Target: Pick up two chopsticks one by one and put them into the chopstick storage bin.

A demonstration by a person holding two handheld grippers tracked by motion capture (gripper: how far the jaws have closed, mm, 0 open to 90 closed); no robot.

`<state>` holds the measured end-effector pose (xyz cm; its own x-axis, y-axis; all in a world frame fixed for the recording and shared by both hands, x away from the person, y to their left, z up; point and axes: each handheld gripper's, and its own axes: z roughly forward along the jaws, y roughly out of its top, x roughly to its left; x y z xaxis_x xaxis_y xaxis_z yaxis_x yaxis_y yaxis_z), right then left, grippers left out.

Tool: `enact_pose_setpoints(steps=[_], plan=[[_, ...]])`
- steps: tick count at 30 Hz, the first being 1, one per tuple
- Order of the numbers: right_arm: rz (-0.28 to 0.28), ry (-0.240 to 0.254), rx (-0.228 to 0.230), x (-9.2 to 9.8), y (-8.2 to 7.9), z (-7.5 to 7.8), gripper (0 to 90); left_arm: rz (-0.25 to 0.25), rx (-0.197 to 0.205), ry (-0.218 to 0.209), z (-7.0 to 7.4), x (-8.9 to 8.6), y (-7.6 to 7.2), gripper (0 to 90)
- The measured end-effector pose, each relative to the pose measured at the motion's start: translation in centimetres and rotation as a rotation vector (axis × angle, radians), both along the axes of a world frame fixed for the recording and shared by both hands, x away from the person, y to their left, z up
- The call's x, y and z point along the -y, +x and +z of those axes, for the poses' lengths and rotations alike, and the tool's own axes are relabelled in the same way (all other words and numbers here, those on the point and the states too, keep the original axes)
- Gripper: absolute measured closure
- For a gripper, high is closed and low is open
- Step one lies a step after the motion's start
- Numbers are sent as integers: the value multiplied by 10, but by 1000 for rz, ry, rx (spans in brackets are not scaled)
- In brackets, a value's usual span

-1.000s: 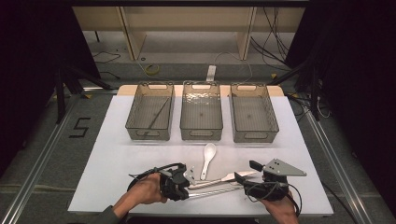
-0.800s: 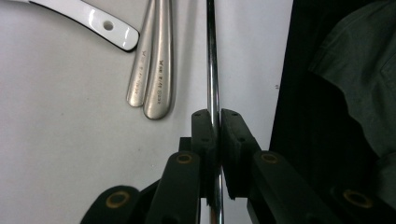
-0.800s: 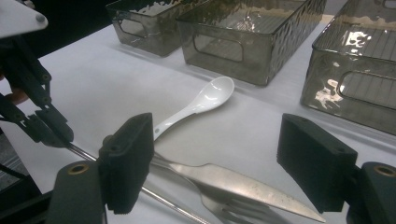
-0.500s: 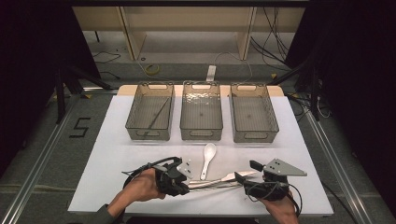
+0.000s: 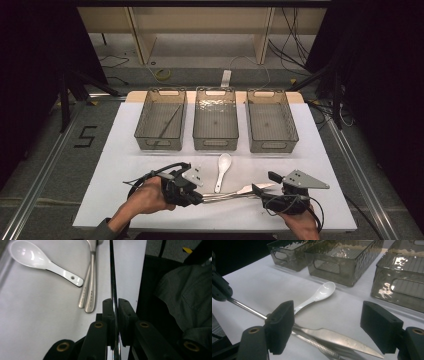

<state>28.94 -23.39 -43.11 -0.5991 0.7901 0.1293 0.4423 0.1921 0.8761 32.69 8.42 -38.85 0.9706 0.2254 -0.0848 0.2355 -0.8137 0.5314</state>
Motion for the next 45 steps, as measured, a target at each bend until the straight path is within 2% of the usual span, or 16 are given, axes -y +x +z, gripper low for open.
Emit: enact_pose_setpoints(steps=[6,8,10,18,23,25,27,30,37,40,45], plan=[[-23,12,11,4,1,1,281,78,29,-43,12,-17,13,843],[-26,15,17,5,1,2,280,118,68,-49,16,-23,16,844],[-31,18,18,6,0,2,280,148,73,-70,21,-31,21,843],[-29,14,12,5,1,1,280,305,119,-142,32,-61,54,843],[-31,16,9,5,1,0,279,401,122,-183,33,-76,77,843],[-29,16,9,6,1,0,280,445,128,-178,33,-81,86,843],[-27,17,10,6,1,0,280,472,129,-199,34,-86,93,843],[-30,19,8,6,2,-1,280,515,141,-208,37,-93,104,843],[-32,21,9,6,2,0,280,599,147,-196,41,-109,130,843],[-31,22,8,6,2,0,279,640,147,-207,42,-117,139,843],[-31,22,7,7,2,0,280,696,167,-194,45,-129,150,843]])
